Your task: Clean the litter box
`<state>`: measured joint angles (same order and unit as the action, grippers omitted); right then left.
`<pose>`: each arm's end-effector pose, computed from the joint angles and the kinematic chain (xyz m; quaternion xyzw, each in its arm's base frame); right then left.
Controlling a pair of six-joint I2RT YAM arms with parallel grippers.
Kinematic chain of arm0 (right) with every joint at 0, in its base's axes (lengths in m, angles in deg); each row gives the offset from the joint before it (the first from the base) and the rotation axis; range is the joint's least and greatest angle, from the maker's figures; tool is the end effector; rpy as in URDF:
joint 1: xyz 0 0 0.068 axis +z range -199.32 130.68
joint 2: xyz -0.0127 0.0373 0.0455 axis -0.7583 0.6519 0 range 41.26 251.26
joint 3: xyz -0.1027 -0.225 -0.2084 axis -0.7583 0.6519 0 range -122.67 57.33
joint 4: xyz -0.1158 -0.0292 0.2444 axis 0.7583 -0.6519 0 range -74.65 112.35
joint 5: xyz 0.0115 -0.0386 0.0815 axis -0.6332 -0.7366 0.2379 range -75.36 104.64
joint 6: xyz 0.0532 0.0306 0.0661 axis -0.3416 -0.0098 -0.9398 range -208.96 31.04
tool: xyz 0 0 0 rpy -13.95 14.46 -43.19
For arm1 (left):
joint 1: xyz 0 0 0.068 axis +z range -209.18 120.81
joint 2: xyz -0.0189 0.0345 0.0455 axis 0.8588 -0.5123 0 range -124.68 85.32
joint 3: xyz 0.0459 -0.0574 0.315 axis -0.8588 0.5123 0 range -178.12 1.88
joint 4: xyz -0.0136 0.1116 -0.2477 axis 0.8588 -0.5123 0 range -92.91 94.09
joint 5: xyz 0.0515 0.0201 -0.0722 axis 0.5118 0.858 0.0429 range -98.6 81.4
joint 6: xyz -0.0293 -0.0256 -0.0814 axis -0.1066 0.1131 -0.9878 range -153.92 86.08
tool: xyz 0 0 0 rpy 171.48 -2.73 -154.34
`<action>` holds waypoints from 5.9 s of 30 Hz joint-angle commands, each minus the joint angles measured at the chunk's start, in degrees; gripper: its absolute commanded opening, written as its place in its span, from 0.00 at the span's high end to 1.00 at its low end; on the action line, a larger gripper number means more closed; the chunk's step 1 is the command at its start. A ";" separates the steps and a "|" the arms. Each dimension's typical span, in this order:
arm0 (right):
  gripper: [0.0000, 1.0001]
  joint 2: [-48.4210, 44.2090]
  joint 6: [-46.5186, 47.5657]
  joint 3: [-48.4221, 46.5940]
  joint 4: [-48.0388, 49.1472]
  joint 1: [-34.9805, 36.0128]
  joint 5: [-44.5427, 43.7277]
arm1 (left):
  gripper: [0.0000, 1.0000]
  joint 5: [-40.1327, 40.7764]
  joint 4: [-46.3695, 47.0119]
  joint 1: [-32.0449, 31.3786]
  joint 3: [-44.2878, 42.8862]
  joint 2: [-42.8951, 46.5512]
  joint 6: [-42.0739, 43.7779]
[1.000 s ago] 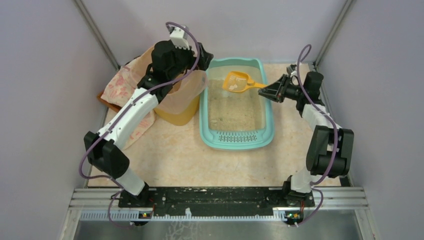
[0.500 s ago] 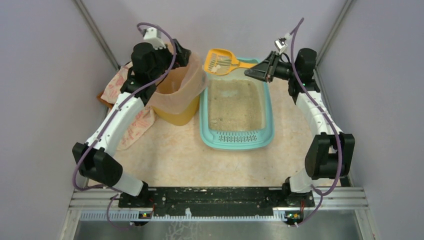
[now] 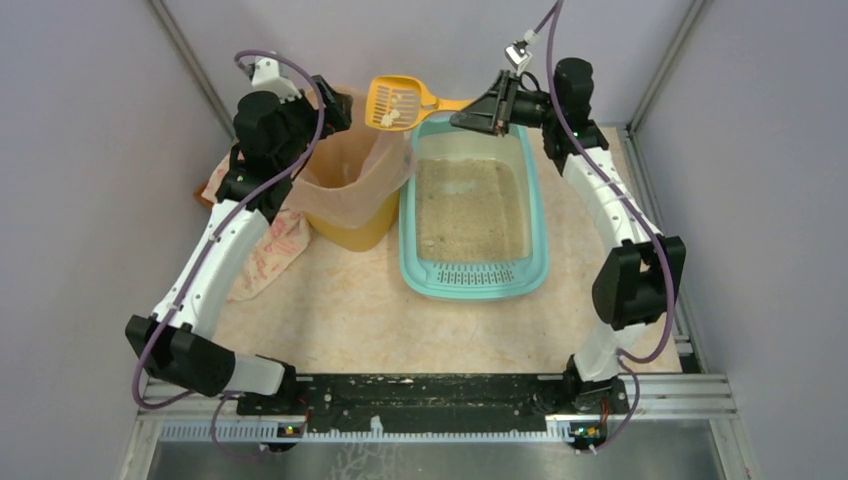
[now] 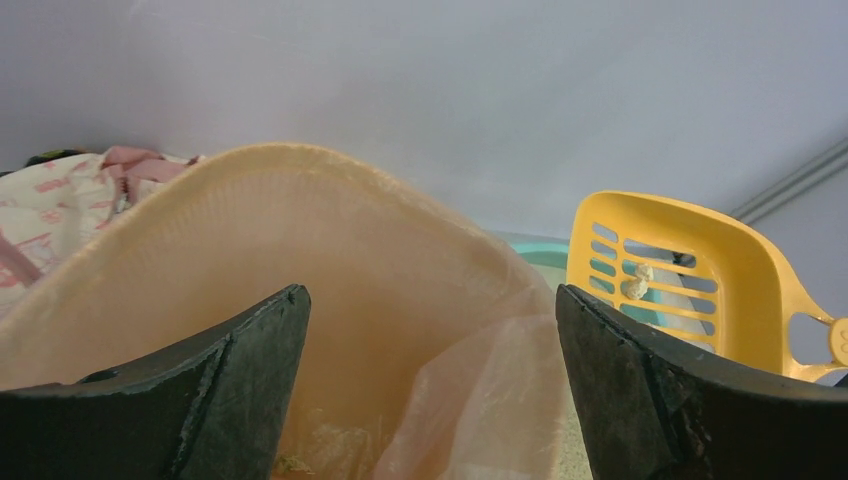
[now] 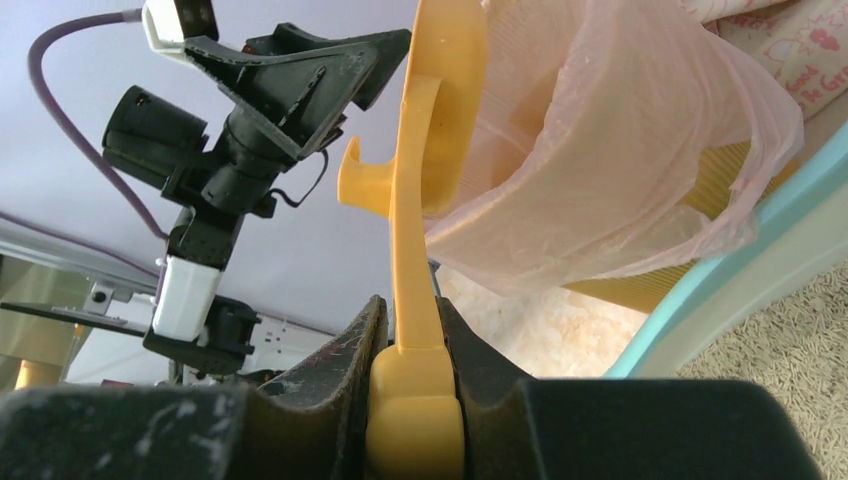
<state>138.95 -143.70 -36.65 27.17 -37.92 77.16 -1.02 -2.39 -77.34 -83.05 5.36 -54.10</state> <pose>0.4104 0.1557 0.4722 -0.1232 0.6930 0.6376 0.3131 0.3538 -0.1048 0.5026 -0.0588 0.7139 -0.1839 0.6731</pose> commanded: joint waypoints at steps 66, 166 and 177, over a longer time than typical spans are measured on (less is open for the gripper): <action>1.00 -6.67 45.73 -21.19 -46.62 2.59 -49.95 | 0.03 -4.62 3.12 5.80 -0.31 -5.18 -3.81; 1.00 13.59 35.33 13.26 -34.22 -1.92 -1.55 | 0.04 -14.22 8.99 12.53 -9.03 -16.04 -5.99; 1.00 11.41 32.90 14.56 -31.13 -4.05 -0.73 | 0.05 -14.69 9.29 12.53 -9.51 -16.52 -6.45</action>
<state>153.40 -109.86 -21.70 -7.23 -40.76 73.20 -14.82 4.98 -65.16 -92.36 -11.95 -60.11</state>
